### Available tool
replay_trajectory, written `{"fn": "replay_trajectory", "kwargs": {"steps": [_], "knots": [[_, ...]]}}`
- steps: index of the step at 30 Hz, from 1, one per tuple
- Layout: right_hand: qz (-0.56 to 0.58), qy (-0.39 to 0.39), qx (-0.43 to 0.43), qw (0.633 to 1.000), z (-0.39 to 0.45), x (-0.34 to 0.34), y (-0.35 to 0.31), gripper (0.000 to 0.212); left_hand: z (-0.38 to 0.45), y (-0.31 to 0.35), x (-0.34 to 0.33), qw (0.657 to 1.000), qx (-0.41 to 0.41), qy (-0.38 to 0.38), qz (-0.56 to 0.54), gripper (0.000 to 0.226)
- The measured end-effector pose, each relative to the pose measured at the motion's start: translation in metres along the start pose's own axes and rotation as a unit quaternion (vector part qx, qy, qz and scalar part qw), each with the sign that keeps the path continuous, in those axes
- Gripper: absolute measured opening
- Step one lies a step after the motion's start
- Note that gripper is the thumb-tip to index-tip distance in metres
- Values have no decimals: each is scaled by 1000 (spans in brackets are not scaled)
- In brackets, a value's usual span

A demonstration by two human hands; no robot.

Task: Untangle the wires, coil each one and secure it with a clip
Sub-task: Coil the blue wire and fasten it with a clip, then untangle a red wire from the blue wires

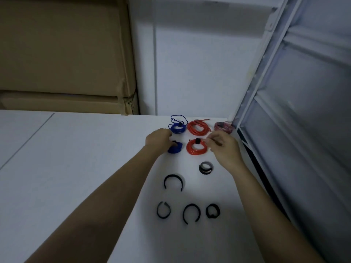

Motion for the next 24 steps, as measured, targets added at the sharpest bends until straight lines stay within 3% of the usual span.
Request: {"fn": "replay_trajectory", "kwargs": {"steps": [5, 8, 11, 14, 19, 24], "knots": [[-53, -22, 48, 997, 0, -14, -12, 9, -10, -11, 12, 998, 9, 8, -57, 48], [-93, -58, 75, 991, 7, -40, -22, 8, -33, -31, 36, 989, 3, 126, -73, 37], [-133, -95, 136, 977, 14, -81, -40, 7, -67, -70, 64, 960, 38, 270, -67, 28], [-170, -135, 202, 955, 12, -139, -63, 14, -104, -129, 83, 937, 86, 338, -17, 24], [-184, -201, 266, 925, -19, -259, -112, 32, -181, -257, 97, 912, 214, 344, 69, 30], [-240, -248, 312, 885, -65, -400, -157, 33, -266, -392, 103, 894, 327, 294, 86, 36]]}}
Point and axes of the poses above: each hand's wrist, its own z-axis towards the middle knuckle, its own x-axis out of the back of the hand, y = z × x, the point moved 5 cm from there along z, towards the middle knuckle, and after that the axes turned 14 degrees about z, right-handed, at the moved point
